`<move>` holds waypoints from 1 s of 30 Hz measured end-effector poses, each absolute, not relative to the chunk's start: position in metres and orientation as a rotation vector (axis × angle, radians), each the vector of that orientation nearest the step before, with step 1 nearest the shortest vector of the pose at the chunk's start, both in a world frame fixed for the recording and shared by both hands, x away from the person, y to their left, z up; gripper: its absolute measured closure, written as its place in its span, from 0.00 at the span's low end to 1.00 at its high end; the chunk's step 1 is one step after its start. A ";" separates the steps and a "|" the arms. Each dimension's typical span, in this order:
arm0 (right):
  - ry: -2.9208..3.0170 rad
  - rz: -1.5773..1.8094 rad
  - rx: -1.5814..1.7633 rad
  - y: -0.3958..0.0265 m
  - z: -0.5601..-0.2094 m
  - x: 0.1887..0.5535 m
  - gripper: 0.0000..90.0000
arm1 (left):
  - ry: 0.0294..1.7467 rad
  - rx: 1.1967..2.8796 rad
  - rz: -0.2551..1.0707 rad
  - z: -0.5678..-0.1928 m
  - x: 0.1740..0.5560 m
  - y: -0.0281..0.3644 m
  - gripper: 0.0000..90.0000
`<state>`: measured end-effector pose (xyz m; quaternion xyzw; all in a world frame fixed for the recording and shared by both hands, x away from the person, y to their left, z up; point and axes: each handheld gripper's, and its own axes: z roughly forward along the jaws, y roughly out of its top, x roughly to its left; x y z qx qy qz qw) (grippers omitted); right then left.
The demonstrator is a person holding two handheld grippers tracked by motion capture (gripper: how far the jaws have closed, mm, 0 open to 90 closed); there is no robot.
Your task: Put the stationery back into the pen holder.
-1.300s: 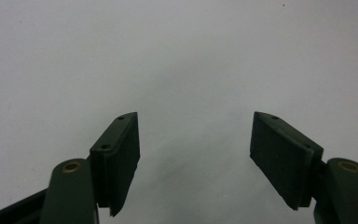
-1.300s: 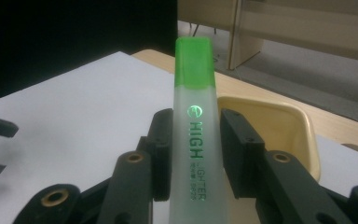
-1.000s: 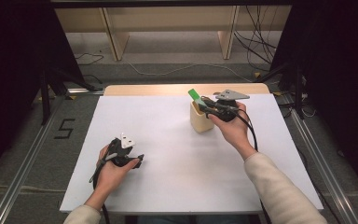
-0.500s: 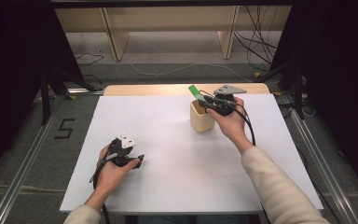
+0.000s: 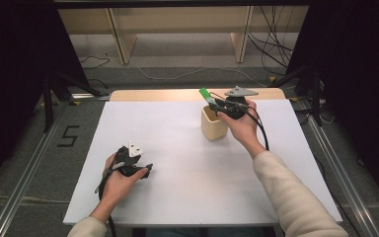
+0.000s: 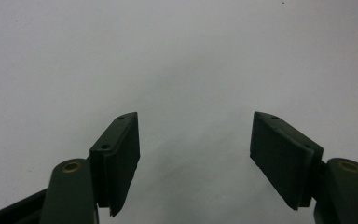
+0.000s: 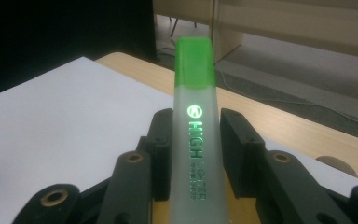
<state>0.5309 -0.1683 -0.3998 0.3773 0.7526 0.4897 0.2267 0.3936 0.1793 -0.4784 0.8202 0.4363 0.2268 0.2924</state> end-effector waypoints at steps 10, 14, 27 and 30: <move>2.085 1.323 1.044 -0.172 -0.401 0.530 0.46 | 1.161 2.187 0.603 -0.479 0.394 0.179 0.37; 2.087 1.327 1.039 -0.182 -0.396 0.523 0.43 | 1.163 2.183 0.608 -0.478 0.393 0.179 0.37; 2.177 1.292 1.053 -0.228 -0.415 0.476 0.34 | 1.167 2.192 0.592 -0.478 0.391 0.180 0.37; 2.198 1.276 1.037 -0.237 -0.420 0.461 0.34 | 1.169 2.186 0.594 -0.479 0.390 0.180 0.37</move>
